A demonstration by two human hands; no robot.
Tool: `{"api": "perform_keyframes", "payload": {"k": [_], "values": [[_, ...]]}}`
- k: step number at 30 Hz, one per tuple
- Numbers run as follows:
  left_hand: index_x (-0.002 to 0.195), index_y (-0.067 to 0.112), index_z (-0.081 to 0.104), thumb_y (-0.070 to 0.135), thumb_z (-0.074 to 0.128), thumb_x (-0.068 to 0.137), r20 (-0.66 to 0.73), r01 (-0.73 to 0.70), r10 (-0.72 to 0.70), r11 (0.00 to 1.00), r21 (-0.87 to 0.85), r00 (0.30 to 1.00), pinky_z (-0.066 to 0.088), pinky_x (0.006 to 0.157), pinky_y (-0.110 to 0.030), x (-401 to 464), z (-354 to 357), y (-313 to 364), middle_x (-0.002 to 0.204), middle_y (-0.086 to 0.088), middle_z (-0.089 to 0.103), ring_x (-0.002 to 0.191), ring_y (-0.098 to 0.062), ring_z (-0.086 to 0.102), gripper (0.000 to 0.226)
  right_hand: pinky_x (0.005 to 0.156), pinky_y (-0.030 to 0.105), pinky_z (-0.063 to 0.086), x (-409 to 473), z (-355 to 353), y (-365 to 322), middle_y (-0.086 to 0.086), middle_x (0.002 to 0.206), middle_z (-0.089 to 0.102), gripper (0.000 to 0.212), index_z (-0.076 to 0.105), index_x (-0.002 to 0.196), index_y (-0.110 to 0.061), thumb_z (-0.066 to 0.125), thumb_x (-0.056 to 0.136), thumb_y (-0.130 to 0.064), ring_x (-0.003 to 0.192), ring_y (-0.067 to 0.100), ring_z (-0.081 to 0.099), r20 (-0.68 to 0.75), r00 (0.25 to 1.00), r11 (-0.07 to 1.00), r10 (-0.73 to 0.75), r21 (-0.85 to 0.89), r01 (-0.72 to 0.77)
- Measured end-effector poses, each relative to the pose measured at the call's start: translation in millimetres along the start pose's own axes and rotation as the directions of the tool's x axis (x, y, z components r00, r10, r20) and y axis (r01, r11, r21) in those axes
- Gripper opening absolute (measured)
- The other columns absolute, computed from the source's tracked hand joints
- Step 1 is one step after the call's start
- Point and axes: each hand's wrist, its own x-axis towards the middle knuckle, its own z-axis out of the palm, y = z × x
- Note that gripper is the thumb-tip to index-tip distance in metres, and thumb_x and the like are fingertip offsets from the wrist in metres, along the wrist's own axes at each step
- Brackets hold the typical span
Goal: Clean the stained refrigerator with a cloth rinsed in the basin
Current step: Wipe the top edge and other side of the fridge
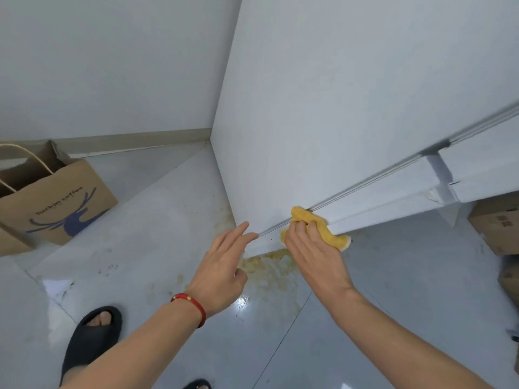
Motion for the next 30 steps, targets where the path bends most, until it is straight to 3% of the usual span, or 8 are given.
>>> {"api": "perform_keyframes", "payload": {"k": [5,11,13,16,18,21,26,30], "values": [[0.155,0.030,0.033,0.002,0.045,0.077,0.084,-0.133,0.122,0.980,0.145,0.989,0.032,0.117,-0.038,34,25,-64,0.167,0.017,0.011,0.151,-0.011,0.011,0.084,0.121,0.048,0.027,17,39,-69,0.024,0.140,0.044,0.057,0.035,0.147,0.010,0.030,0.097,-0.016,0.133,0.041,0.042,-0.072,0.997,0.998,0.036,0.047,-0.033],[0.160,0.029,0.022,-0.001,0.044,0.076,0.220,-0.368,0.309,0.872,0.322,0.925,0.028,0.121,-0.039,101,63,-136,0.168,0.017,0.002,0.155,-0.016,0.007,0.092,0.117,0.058,0.017,50,87,-167,0.026,0.136,0.053,0.056,0.051,0.137,0.009,0.031,0.101,-0.029,0.126,0.043,0.046,-0.111,0.989,0.994,0.095,0.073,-0.087],[0.155,0.023,0.034,-0.003,0.044,0.074,0.217,-0.449,0.395,0.820,0.356,0.893,0.036,0.117,-0.040,125,69,-157,0.165,0.008,0.022,0.150,-0.019,0.023,0.086,0.115,0.058,0.018,67,106,-206,0.024,0.131,0.055,0.054,0.057,0.133,0.006,0.032,0.103,-0.031,0.121,0.042,0.049,-0.106,0.990,0.989,0.099,0.117,-0.086],[0.126,0.017,0.061,0.000,0.046,0.069,0.125,-0.530,0.531,0.739,0.415,0.838,0.054,0.093,-0.039,157,82,-164,0.127,0.002,0.062,0.123,-0.024,0.051,0.061,0.114,0.068,0.008,88,124,-254,0.021,0.121,0.059,0.053,0.057,0.130,0.003,0.032,0.104,-0.035,0.112,0.040,0.052,-0.126,0.987,0.994,0.103,0.047,-0.098],[0.106,0.019,0.066,0.007,0.045,0.068,0.012,-0.464,0.513,0.767,0.443,0.859,0.054,0.078,-0.038,169,94,-161,0.104,0.006,0.066,0.108,-0.024,0.054,0.045,0.112,0.076,-0.006,98,131,-285,0.018,0.117,0.060,0.050,0.054,0.130,0.002,0.029,0.104,-0.033,0.109,0.037,0.056,-0.116,0.990,0.996,0.080,-0.016,-0.082],[0.095,0.018,0.062,0.009,0.044,0.065,-0.013,-0.426,0.509,0.735,0.528,0.861,0.050,0.069,-0.039,172,102,-169,0.097,0.004,0.063,0.101,-0.027,0.054,0.036,0.111,0.071,0.004,106,128,-307,0.019,0.119,0.058,0.047,0.052,0.133,0.001,0.031,0.102,-0.028,0.113,0.039,0.053,0.001,0.997,0.994,0.083,0.067,-0.083],[0.112,0.017,0.060,0.015,0.040,0.069,0.043,-0.323,0.368,0.746,0.582,0.929,0.042,0.084,-0.039,153,92,-166,0.123,0.001,0.059,0.122,-0.028,0.046,0.047,0.119,0.048,0.023,78,98,-261,0.016,0.110,0.061,0.031,0.065,0.120,0.002,0.046,0.095,0.002,0.109,0.037,0.054,-0.115,0.973,0.941,0.202,0.300,-0.160],[0.119,0.017,0.058,0.011,0.048,0.081,0.087,-0.195,0.182,0.741,0.643,0.979,0.038,0.095,-0.040,153,86,-169,0.132,-0.007,0.052,0.134,-0.030,0.033,0.040,0.113,0.040,0.035,58,78,-169,0.012,0.116,0.073,0.023,0.074,0.109,0.000,0.061,0.092,-0.008,0.106,0.031,0.069,-0.354,0.721,0.790,0.596,0.421,-0.446]]}}
